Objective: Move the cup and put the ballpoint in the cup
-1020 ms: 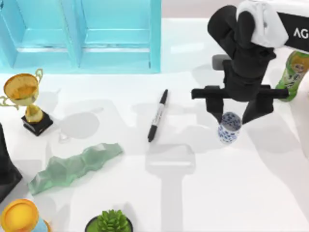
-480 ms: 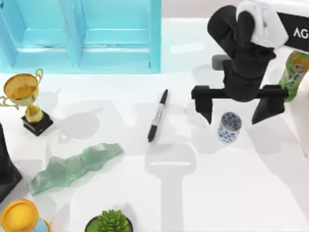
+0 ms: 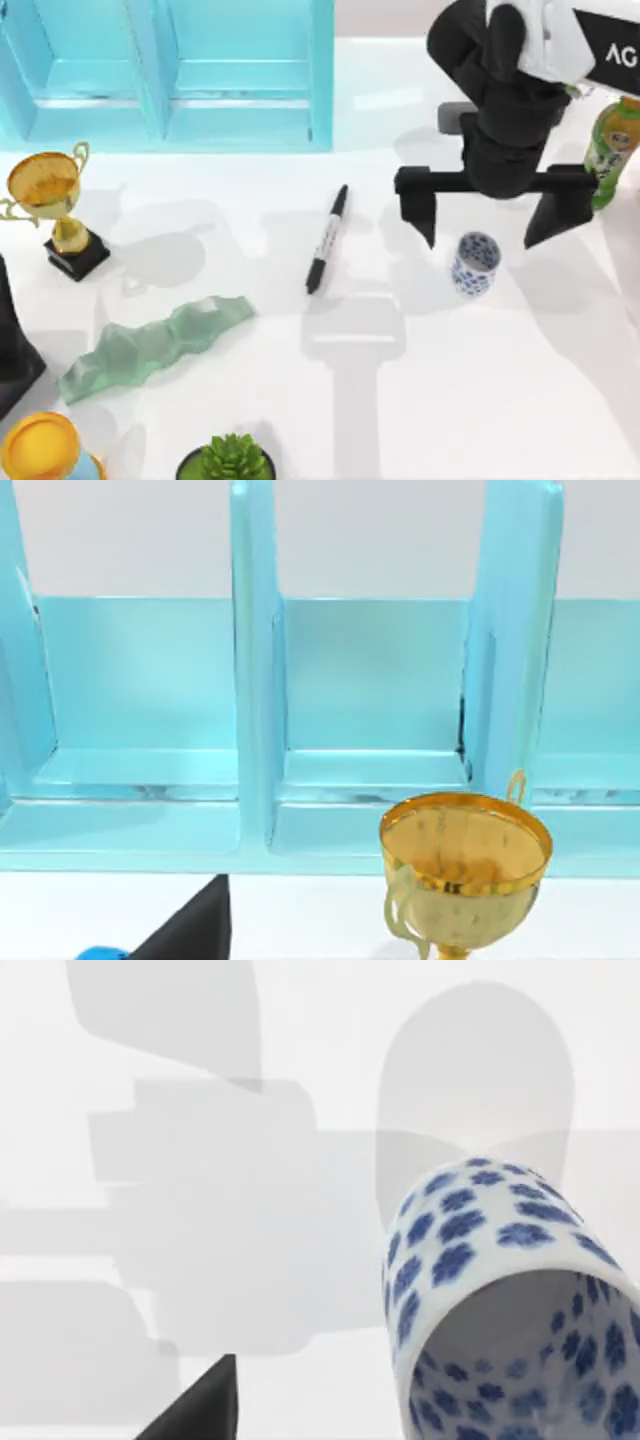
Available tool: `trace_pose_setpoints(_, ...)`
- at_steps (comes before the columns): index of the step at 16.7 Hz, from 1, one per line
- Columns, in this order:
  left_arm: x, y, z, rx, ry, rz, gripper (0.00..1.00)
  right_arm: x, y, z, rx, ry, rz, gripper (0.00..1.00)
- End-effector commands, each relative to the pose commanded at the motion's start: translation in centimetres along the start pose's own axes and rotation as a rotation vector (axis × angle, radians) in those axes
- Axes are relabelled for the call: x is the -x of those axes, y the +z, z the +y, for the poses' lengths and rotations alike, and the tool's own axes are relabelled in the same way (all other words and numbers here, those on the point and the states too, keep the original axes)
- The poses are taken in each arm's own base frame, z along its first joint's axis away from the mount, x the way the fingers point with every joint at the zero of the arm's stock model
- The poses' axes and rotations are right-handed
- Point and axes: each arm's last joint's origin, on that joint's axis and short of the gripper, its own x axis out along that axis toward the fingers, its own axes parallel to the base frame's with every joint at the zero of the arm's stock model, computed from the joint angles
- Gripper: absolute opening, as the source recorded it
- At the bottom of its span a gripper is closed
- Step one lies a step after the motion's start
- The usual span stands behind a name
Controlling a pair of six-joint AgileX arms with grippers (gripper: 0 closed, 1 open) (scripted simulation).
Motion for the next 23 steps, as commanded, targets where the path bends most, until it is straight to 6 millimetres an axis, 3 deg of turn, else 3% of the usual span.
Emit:
trace_pose_setpoints(3,0.0,0.0,0.0,0.0,0.0,0.0,1.0,3.2,0.6,0.4,0.0,-0.005,0.01,1.0)
trace_pose_setpoints(8,0.0,0.0,0.0,0.0,0.0,0.0,1.0,11.0,0.2,0.3,0.001,0.004,-0.011,1.0)
trace_pose_setpoints(12,0.0,0.0,0.0,0.0,0.0,0.0,1.0,13.8,-0.6,-0.3,0.0,0.004,-0.012,1.0)
trace_pose_setpoints(18,0.0,0.0,0.0,0.0,0.0,0.0,1.0,13.5,-0.5,0.2,-0.006,0.011,-0.017,1.0)
trace_pose_setpoints(23,0.0,0.0,0.0,0.0,0.0,0.0,1.0,8.3,1.7,4.9,-0.12,0.072,-0.031,1.0)
